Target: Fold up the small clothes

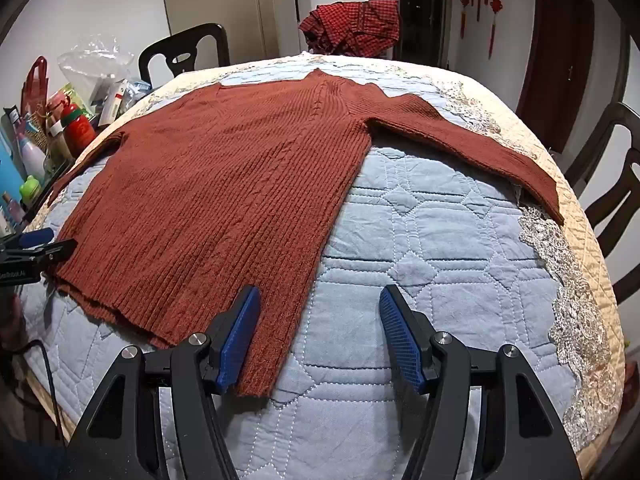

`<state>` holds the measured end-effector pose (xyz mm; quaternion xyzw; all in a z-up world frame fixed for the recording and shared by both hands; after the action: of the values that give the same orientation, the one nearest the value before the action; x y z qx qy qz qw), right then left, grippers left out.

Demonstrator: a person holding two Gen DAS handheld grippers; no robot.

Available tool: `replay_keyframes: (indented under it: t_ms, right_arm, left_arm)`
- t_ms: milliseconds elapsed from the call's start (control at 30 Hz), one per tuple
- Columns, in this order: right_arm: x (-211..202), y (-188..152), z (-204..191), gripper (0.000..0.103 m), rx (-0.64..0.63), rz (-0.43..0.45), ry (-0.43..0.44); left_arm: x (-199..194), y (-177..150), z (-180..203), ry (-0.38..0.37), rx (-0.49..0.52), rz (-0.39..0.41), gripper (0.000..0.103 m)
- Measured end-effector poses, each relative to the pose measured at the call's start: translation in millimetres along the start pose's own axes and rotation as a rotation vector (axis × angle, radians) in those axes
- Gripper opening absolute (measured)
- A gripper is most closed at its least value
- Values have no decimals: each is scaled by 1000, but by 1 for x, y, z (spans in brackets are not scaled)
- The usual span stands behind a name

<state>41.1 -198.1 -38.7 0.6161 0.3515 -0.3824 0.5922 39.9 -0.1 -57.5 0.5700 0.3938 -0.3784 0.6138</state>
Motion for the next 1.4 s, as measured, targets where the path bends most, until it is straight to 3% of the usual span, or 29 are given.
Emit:
replay_keyframes:
  t_ms: [1400]
  right_arm:
    - [1,0,1,63,0,-9,-1]
  left_arm:
    - [-4,1,0,5,-5,13,103]
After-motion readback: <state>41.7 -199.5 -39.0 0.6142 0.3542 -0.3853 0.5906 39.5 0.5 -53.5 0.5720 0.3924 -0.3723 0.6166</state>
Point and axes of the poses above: each gripper's, at about its wrist camera, not at the fingertips, and x roughly the way its jaws point, z to its right, y to its top, the point moved 7 cm from there along x, roughly the way its jaws point, and after that the axes turned 11 degrees about -z, right-handed, at the moved point
